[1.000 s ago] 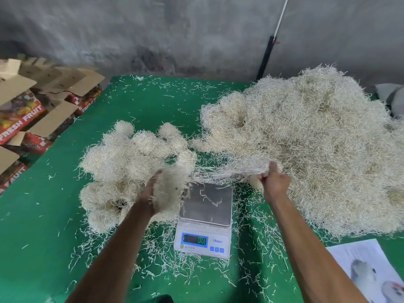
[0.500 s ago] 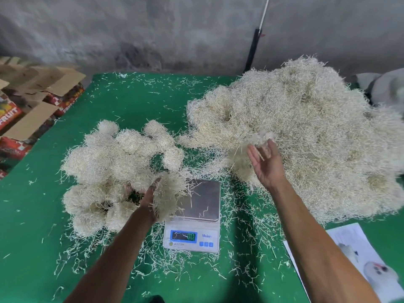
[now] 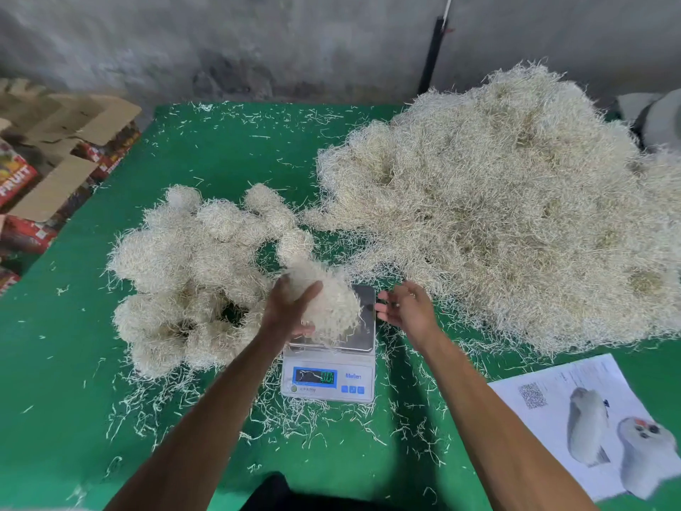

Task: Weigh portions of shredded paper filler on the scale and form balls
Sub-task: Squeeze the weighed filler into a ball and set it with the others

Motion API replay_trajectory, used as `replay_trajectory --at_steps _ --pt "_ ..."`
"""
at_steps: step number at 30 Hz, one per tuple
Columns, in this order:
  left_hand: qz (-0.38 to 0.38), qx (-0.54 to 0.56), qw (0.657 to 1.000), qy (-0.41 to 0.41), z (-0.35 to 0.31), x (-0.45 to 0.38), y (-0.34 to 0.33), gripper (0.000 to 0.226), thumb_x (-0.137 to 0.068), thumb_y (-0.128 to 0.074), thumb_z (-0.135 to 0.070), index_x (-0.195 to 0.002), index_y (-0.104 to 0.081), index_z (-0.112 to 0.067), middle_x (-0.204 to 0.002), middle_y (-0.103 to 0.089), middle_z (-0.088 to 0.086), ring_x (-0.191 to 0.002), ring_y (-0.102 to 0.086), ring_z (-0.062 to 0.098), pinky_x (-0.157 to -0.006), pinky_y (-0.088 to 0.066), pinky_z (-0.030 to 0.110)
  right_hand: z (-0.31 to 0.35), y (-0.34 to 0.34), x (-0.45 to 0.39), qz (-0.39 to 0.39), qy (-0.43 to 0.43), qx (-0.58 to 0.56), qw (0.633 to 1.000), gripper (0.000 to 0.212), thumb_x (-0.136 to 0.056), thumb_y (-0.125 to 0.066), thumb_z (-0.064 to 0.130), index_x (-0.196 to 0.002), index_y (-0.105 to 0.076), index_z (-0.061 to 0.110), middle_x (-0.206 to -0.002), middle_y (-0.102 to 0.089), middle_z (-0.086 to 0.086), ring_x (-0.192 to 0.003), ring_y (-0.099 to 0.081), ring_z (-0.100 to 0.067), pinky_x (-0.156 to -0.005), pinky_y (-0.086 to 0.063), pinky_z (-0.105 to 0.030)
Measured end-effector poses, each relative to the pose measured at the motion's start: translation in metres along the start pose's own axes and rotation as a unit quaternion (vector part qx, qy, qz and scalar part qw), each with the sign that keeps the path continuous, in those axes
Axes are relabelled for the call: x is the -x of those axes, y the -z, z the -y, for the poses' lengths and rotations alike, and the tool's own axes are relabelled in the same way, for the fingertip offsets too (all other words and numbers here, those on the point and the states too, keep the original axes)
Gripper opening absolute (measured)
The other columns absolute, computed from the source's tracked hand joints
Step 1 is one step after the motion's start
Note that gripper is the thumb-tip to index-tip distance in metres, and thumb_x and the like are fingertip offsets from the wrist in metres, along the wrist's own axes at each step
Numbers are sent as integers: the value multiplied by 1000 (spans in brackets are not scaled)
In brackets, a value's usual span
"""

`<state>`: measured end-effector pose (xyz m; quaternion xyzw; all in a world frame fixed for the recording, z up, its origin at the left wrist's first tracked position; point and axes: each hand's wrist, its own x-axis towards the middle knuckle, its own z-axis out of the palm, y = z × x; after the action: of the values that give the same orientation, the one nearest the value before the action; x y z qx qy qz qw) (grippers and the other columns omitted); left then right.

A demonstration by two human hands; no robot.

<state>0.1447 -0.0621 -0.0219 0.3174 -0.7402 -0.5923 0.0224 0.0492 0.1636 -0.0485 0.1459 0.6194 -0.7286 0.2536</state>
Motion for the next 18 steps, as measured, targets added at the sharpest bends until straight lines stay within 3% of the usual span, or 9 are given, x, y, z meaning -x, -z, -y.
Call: replay_trajectory --at_steps 3,5,7,8,10,13,18 --pt "-12 -227 972 -56 12 3 14 91 -74 -52 -89 -146 -37 -35 -118 -59 -2 -88 -71 22 -75 -62 44 -6 2 0 -7 -5 14 1000 38 -111 -46 16 -148 -40 9 -114 -74 -17 -89 -75 -33 -89 -61 -51" --pt "-19 -318 945 -69 18 1 24 97 -72 -32 -98 -140 -48 -30 -110 -72 -1 -83 -72 16 -80 -61 39 -8 1 0 -11 -9 22 1000 39 -111 -45 16 -148 -39 8 -115 -75 -16 -87 -74 -32 -92 -60 -53" --pt "-19 -320 944 -77 24 -1 32 91 -76 -26 -97 -113 -69 -25 -92 -76 -3 -76 -71 9 -78 -60 36 -9 -3 -2 -11 -13 23 1000 37 -111 -45 14 -147 -40 6 -115 -75 -17 -92 -75 -36 -94 -59 -55" --pt "-31 -302 949 -80 27 -1 35 86 -78 -26 -95 -93 -73 -24 -75 -74 -8 -64 -68 2 -71 -60 33 -9 -7 -2 -10 -12 25 1000 35 -111 -45 13 -145 -41 7 -114 -75 -17 -95 -74 -38 -94 -59 -55" --pt "-72 -265 957 -96 30 1 37 79 -81 -29 -92 -66 -63 -23 -47 -60 -14 -38 -54 -5 -51 -49 19 -9 -15 -1 -7 -5 29 1000 30 -110 -46 12 -140 -44 9 -111 -76 -16 -87 -74 -35 -88 -62 -51" --pt "-108 -244 957 -112 34 3 40 68 -85 -37 -86 -63 -56 -24 -40 -50 -10 -31 -46 -3 -41 -33 12 -11 -24 -2 -13 0 27 1000 27 -110 -47 13 -137 -48 9 -106 -76 -15 -75 -71 -26 -81 -64 -48" --pt "-96 -266 955 -93 41 3 42 63 -87 -41 -82 -73 -60 -23 -60 -60 -8 -50 -58 7 -52 -46 21 -13 -31 1 1 0 38 999 19 -110 -48 15 -126 -52 8 -111 -75 -15 -69 -71 -22 -65 -62 -36"
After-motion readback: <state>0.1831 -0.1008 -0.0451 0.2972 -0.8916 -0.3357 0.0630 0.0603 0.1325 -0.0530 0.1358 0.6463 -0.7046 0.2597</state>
